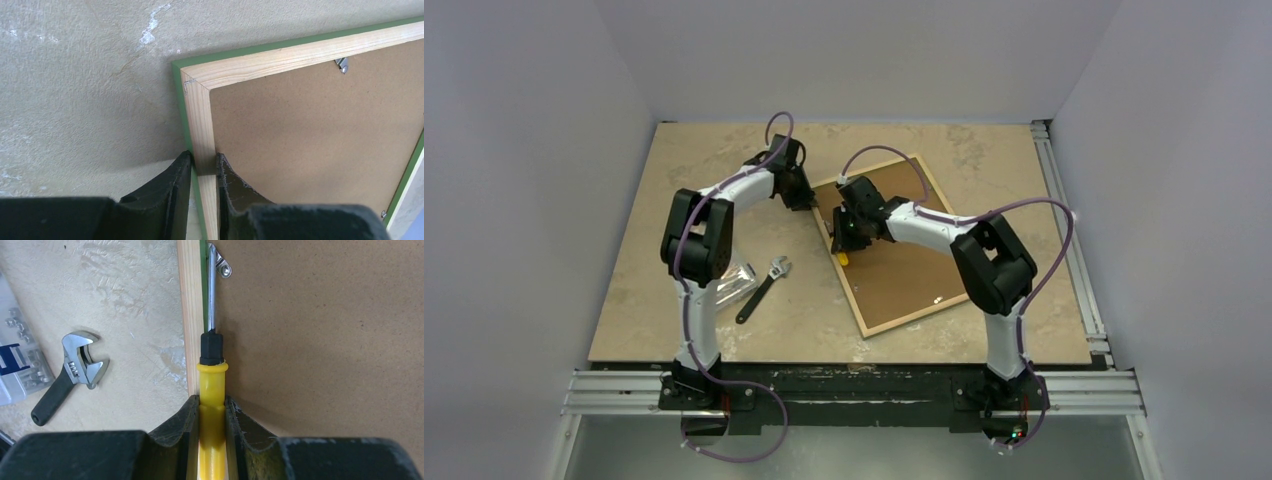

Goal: Take the photo out of the frame

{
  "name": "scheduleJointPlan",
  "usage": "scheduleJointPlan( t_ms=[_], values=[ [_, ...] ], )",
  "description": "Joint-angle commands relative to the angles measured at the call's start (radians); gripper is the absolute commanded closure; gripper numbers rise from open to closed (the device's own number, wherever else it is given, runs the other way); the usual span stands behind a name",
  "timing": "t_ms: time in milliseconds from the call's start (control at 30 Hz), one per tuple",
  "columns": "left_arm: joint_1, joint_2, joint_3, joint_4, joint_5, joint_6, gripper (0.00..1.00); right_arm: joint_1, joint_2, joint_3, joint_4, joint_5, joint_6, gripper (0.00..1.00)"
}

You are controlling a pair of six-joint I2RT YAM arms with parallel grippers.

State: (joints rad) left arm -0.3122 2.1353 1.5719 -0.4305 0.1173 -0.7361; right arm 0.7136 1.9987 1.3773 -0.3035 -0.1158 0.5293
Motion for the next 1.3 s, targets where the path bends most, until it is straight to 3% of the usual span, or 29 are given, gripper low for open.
scheduleJointPlan(
  t_ms=[0, 300, 933, 1133, 1267],
  values=[
    [-0.001, -0.038, -0.039, 0.018, 0.004, 0.057, 1.00, 0.001, 0.014, 0.030, -0.067, -0.059, -0.008, 1.00],
    [-0.002, -0.054, -0.047, 0.042, 0.007, 0.104, 1.00, -0.012, 0.018, 0.080, -0.201, -0.139, -0.082, 1.00],
    [-0.018, -0.062, -0.067, 0.058, 0.004, 0.107, 1.00, -0.063, 0.176, 0.253, -0.266, -0.222, -0.073, 1.00],
    [-0.025, -0.062, -0.076, 0.064, 0.003, 0.102, 1.00, -0.077, 0.217, 0.322, -0.296, -0.155, -0.056, 1.00],
    [-0.025, -0.060, -0.075, 0.048, 0.008, 0.076, 1.00, -0.081, 0.137, 0.286, -0.234, -0.173, -0.049, 1.00]
  ],
)
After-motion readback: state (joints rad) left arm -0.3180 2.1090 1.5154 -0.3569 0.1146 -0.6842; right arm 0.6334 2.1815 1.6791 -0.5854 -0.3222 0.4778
